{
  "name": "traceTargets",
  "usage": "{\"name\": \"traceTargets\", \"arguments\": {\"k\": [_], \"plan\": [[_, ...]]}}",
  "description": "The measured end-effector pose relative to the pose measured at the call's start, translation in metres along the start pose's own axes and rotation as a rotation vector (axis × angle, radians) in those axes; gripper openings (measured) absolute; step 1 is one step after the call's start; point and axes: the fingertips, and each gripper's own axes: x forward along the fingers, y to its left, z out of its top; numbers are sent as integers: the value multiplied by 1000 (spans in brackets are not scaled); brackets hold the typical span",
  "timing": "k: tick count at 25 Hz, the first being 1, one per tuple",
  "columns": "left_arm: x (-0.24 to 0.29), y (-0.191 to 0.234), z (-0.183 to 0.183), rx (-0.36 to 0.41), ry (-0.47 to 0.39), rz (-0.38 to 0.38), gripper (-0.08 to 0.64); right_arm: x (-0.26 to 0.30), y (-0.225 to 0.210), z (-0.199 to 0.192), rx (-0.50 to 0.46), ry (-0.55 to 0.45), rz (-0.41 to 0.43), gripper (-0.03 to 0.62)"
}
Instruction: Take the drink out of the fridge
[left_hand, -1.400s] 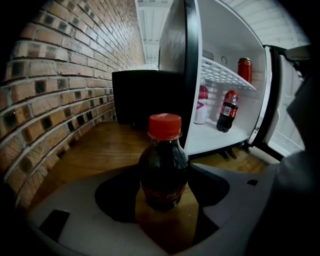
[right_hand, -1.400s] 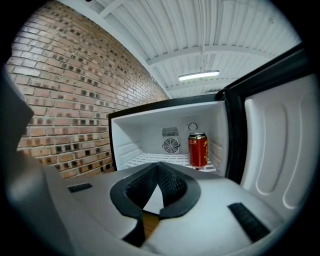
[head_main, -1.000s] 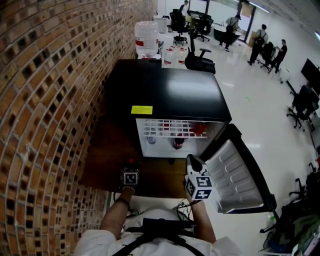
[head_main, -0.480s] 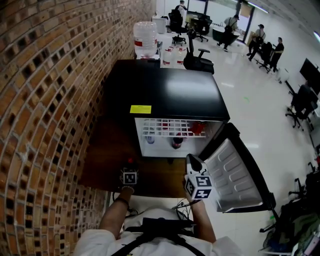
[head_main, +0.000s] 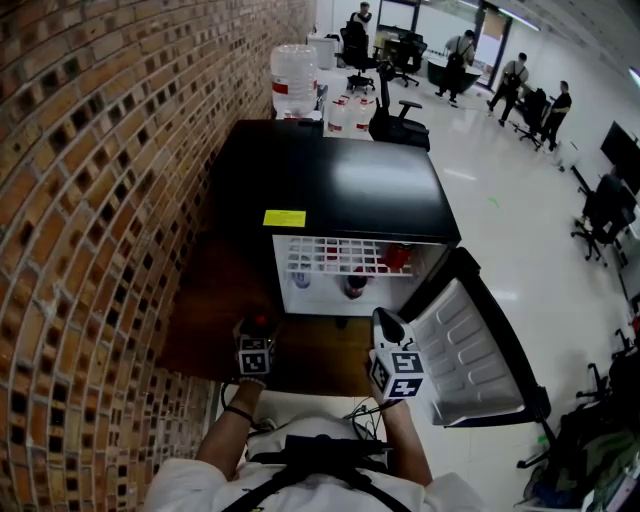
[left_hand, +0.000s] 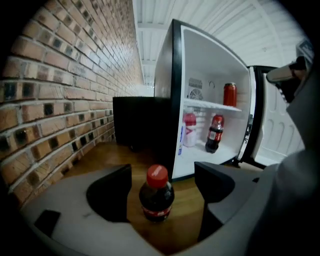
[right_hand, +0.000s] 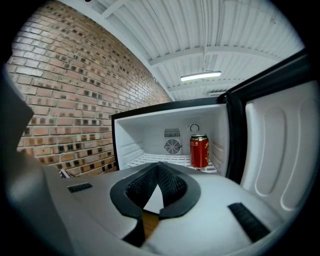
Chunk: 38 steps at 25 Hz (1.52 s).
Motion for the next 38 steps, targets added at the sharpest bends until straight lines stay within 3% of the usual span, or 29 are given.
{"name": "traceTargets", "arguments": {"k": [8, 14, 16, 17, 23, 38], "plan": [[-57, -35, 106, 0, -217, -92, 374, 0, 2, -1, 1, -2, 9, 8], [-81, -76, 159, 41, -314, -190, 176, -4, -2, 2, 6, -12, -7, 8], [-87, -93, 169, 64, -343, -241, 40, -6, -2, 3, 5, -17, -7, 8], [-90, -101, 173, 79, -350, -263, 8, -6, -3, 3, 5, -19, -8, 8], [-96, -140, 179, 95, -350, -354, 0, -9, -7, 5, 6, -28, -19, 8], [-100, -168, 181, 102, -332, -397, 0, -8, -7, 1, -6, -4, -30, 8]]}}
